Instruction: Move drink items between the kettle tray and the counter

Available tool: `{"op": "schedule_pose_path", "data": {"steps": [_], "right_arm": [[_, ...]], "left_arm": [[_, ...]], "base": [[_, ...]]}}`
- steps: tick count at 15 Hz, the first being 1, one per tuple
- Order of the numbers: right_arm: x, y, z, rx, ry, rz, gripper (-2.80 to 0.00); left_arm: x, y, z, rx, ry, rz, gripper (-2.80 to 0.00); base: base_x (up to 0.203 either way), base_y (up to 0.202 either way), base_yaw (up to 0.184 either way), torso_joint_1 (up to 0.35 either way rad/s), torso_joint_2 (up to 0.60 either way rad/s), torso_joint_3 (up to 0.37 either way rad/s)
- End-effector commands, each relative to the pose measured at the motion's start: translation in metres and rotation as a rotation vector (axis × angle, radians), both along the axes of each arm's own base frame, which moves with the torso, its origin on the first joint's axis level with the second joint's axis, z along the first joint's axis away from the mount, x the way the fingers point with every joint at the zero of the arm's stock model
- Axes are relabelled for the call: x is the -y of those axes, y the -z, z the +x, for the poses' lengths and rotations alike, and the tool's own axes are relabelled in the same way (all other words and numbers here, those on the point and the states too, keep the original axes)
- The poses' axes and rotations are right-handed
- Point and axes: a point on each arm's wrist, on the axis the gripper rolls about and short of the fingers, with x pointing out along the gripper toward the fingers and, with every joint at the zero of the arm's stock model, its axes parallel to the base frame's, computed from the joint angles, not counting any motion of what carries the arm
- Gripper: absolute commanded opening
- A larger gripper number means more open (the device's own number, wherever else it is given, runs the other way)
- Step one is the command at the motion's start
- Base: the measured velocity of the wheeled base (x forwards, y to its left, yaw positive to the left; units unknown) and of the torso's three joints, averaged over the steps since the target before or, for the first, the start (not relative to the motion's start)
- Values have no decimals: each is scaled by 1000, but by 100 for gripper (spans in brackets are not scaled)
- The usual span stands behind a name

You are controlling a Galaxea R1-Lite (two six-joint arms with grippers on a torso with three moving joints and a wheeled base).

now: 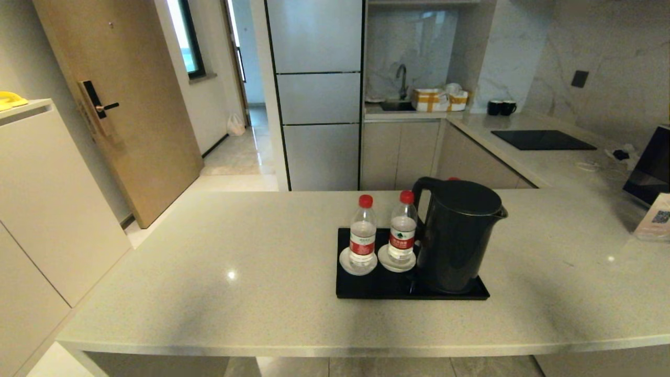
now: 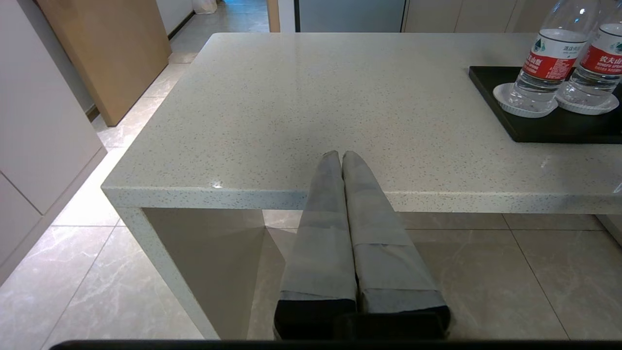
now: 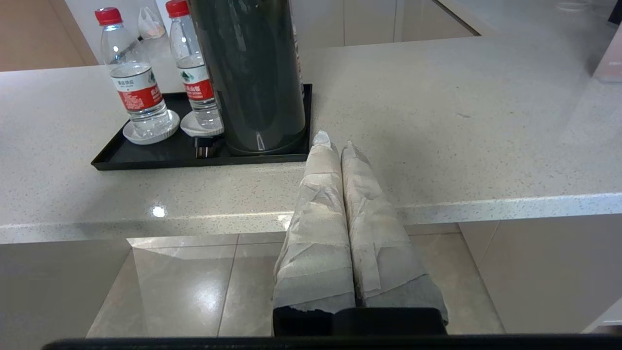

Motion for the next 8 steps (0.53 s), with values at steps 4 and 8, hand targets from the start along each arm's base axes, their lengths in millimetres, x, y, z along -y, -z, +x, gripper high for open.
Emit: {"op": "schedule_pose_path", "data": {"steps": [4, 8], "right_arm": [[0, 0, 0, -5, -1, 0, -280], [0, 0, 0, -5, -1, 0, -280]], "left_arm": [[0, 0, 0, -1, 0, 0, -280], [0, 0, 0, 0, -1, 0, -280]], "base": [[0, 0, 0, 0, 0, 0], [0, 0, 0, 0, 0, 0]]}}
